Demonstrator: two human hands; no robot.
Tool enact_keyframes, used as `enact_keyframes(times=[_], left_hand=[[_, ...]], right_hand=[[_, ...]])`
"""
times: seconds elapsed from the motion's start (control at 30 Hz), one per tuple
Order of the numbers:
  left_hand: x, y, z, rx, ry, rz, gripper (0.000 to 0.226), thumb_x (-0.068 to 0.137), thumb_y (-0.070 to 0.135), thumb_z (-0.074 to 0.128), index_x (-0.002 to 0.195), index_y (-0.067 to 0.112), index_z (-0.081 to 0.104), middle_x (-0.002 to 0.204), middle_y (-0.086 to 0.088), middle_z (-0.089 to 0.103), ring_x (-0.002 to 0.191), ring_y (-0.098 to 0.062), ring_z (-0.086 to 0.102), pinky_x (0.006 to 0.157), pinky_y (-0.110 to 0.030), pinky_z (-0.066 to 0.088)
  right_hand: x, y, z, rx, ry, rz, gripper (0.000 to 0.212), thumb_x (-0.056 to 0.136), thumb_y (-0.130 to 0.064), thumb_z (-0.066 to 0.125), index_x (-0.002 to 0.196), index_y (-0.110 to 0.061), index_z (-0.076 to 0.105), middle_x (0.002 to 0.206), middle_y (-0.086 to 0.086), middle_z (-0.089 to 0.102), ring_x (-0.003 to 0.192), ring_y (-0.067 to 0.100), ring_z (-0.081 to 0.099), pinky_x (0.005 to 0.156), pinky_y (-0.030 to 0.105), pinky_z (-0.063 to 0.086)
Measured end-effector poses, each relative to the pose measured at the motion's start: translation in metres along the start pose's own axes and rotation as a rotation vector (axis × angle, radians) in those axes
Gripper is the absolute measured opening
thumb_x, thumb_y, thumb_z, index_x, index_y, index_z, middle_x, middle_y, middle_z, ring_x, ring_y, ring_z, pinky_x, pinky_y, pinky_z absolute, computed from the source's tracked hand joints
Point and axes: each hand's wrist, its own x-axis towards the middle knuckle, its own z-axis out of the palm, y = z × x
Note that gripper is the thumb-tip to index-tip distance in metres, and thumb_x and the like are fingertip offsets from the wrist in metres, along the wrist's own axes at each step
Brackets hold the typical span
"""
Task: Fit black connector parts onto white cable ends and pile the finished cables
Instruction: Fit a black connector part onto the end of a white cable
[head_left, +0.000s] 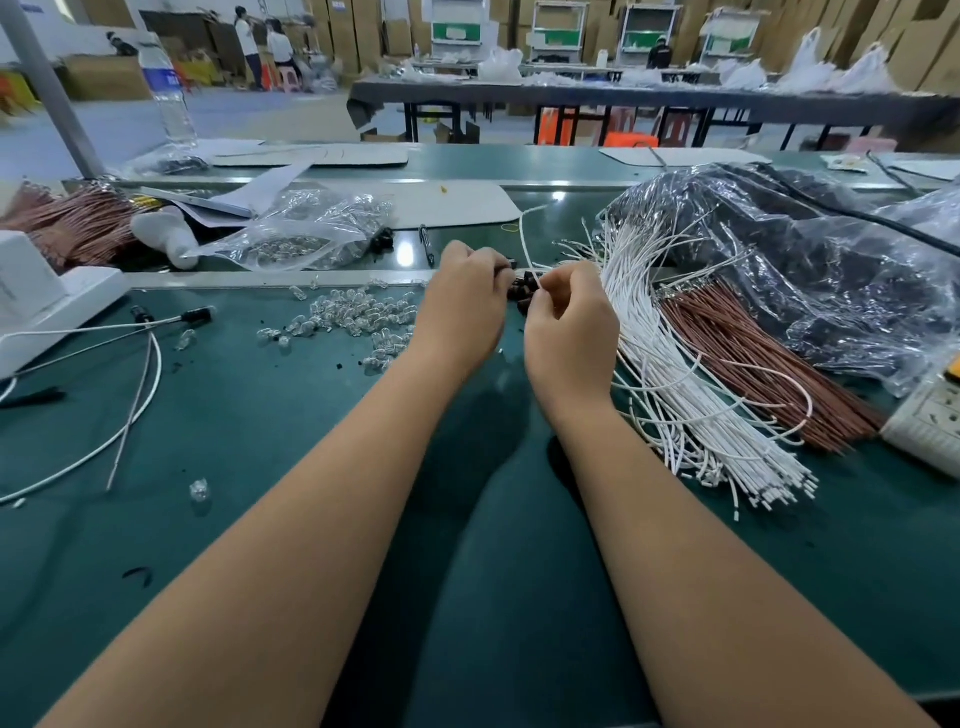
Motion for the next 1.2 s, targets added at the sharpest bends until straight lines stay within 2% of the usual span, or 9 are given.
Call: enact_keyframes(times=[0.1,0.2,0.33,0.53,0.7,0.87,1.03,1.13,1.2], left_hand=[[-0.009,-0.014,-0.024,-0.019,0.085,0.005,0.025,0.101,0.018,0.042,0.105,0.005,0.062,0.098,-0.008,0.056,0.091,-0.022,0.051,0.075,-0.021,0.031],[-0.025,-0.021,-0.039,-0.262,0.101,-0.134,0.025,0.104,0.021,0.037,0.101,0.008,0.059,0.078,0.002,0.058,0.075,-0.02,0.06,0.069,-0.035,0.048],[-0.044,-0.025,-0.048,-0.487,0.135,-0.258,0.023,0.104,0.021,0.035,0.096,0.014,0.055,0.082,-0.001,0.061,0.074,-0.018,0.062,0.061,-0.029,0.054],[-0.047,-0.029,-0.048,-0.325,0.134,-0.183,0.019,0.104,0.02,0.037,0.101,0.015,0.056,0.089,0.003,0.064,0.081,-0.02,0.064,0.076,-0.047,0.055],[-0.053,-0.032,-0.045,-0.114,-0.009,-0.041,0.019,0.103,0.025,0.036,0.103,0.018,0.053,0.091,0.006,0.067,0.074,-0.022,0.064,0.074,-0.045,0.052],[-0.052,-0.034,-0.044,0.07,-0.171,-0.026,0.019,0.103,0.027,0.034,0.104,0.02,0.052,0.087,0.008,0.07,0.081,-0.021,0.059,0.079,-0.04,0.049],[-0.052,-0.035,-0.044,0.112,-0.191,-0.002,0.018,0.103,0.027,0.036,0.105,0.02,0.053,0.088,0.007,0.07,0.077,-0.017,0.057,0.073,-0.036,0.049],[-0.053,-0.035,-0.043,0.124,-0.197,-0.001,0.02,0.102,0.028,0.036,0.107,0.019,0.054,0.089,0.005,0.07,0.083,-0.02,0.059,0.076,-0.039,0.051],[-0.053,-0.035,-0.043,0.126,-0.201,-0.004,0.02,0.103,0.028,0.036,0.107,0.019,0.053,0.09,0.005,0.07,0.084,-0.02,0.059,0.077,-0.039,0.05]], right_hand=[[-0.002,0.0,0.003,-0.151,-0.012,-0.148,0.006,0.088,-0.006,0.056,0.091,-0.009,0.06,0.089,0.0,0.055,0.087,0.022,0.054,0.082,0.035,0.042],[-0.004,-0.001,0.008,-0.332,-0.107,-0.252,0.009,0.088,-0.012,0.057,0.093,-0.013,0.064,0.094,0.002,0.064,0.093,0.023,0.054,0.083,0.033,0.036],[-0.009,-0.002,0.011,-0.43,-0.24,-0.352,0.009,0.088,-0.015,0.056,0.092,-0.016,0.065,0.094,0.0,0.065,0.093,0.023,0.051,0.08,0.032,0.032],[-0.011,0.001,0.012,-0.581,-0.39,-0.39,0.013,0.089,-0.015,0.054,0.094,-0.017,0.065,0.095,0.001,0.065,0.093,0.024,0.051,0.076,0.032,0.031],[-0.015,-0.002,0.013,-0.491,-0.573,-0.269,0.014,0.088,-0.017,0.052,0.091,-0.022,0.065,0.088,-0.005,0.05,0.091,0.022,0.056,0.068,0.03,0.038],[-0.013,-0.007,0.009,-0.531,-0.37,-0.241,0.017,0.09,-0.019,0.047,0.092,-0.013,0.062,0.091,0.005,0.054,0.077,0.025,0.049,0.062,0.03,0.032],[0.003,-0.001,-0.015,-0.787,-0.119,-0.138,0.004,0.086,-0.011,0.047,0.084,-0.011,0.043,0.056,-0.001,0.039,0.047,0.016,0.033,0.048,0.023,0.018],[0.011,0.007,-0.025,-0.855,-0.13,-0.05,0.015,0.087,-0.012,0.046,0.101,-0.009,0.05,0.067,0.002,0.046,0.055,0.02,0.04,0.049,0.025,0.02],[0.013,0.009,-0.027,-0.881,-0.143,-0.022,0.029,0.088,-0.013,0.047,0.116,-0.008,0.049,0.092,0.012,0.057,0.075,0.029,0.051,0.057,0.029,0.029]])
